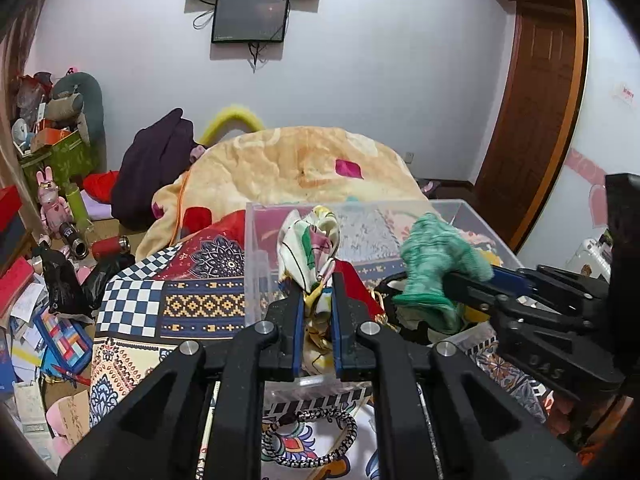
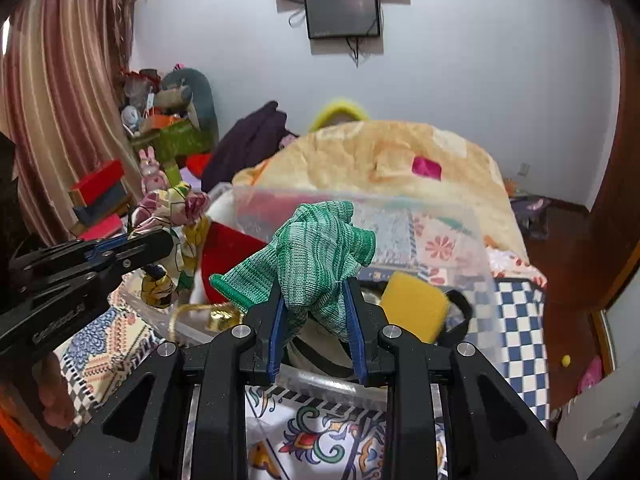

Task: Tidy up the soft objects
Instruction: 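Release the floral scrunchie into the box with the left tool while the right drops the glove in, then grasp the beaded band with the left tool while the right grasps the bagged gray knit item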

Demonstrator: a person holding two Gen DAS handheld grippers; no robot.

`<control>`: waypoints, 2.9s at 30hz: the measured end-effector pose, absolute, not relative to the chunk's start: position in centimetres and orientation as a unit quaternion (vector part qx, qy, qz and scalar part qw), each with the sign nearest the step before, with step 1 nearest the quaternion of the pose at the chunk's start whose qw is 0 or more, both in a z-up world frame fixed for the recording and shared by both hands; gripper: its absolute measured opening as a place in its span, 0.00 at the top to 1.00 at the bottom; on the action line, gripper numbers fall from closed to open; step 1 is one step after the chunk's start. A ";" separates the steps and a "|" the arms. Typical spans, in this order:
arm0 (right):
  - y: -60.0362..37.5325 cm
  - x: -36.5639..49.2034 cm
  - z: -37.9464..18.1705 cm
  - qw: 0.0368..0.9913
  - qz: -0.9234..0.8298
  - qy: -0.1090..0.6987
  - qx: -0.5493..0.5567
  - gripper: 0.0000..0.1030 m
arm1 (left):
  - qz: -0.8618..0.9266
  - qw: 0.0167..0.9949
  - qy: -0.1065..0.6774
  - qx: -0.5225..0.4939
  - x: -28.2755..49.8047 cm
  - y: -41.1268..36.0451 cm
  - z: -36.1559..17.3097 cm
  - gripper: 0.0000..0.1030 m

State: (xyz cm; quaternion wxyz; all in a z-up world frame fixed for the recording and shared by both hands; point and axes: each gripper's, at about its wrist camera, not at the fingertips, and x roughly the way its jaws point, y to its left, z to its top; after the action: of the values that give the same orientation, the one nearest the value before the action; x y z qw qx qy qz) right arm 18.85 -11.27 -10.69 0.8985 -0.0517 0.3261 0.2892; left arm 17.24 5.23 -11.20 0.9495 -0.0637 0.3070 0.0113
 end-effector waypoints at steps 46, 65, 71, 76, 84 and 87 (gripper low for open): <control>-11.2 11.3 -13.5 0.877 0.337 0.337 -0.057 0.23 | -0.007 0.931 0.357 -0.071 7.8 6.0 -13.9 0.26; -12.3 11.0 -16.2 0.865 0.331 0.372 -0.061 0.68 | -0.006 0.895 0.434 -0.098 12.5 6.6 -18.3 0.26; -14.8 11.4 -15.6 0.878 0.308 0.363 -0.040 0.68 | -0.008 0.892 0.444 -0.081 14.5 5.6 -18.6 0.26; -16.1 11.3 -15.1 0.885 0.300 0.356 -0.027 0.68 | -0.004 0.895 0.441 -0.067 14.9 5.2 -18.7 0.31; -16.5 10.9 -14.4 0.889 0.299 0.347 -0.028 0.68 | -0.005 0.903 0.427 -0.043 13.1 4.6 -18.7 0.65; -16.3 10.6 -14.4 0.889 0.300 0.346 -0.029 0.68 | -0.009 0.904 0.425 -0.042 12.2 4.5 -18.6 0.73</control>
State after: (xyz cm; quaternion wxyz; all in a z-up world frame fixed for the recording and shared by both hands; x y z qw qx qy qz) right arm 10.63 -16.27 -14.44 0.8886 -0.0288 0.3459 0.2998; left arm 12.23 4.48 -18.64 0.9044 -0.0417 0.4246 -0.0089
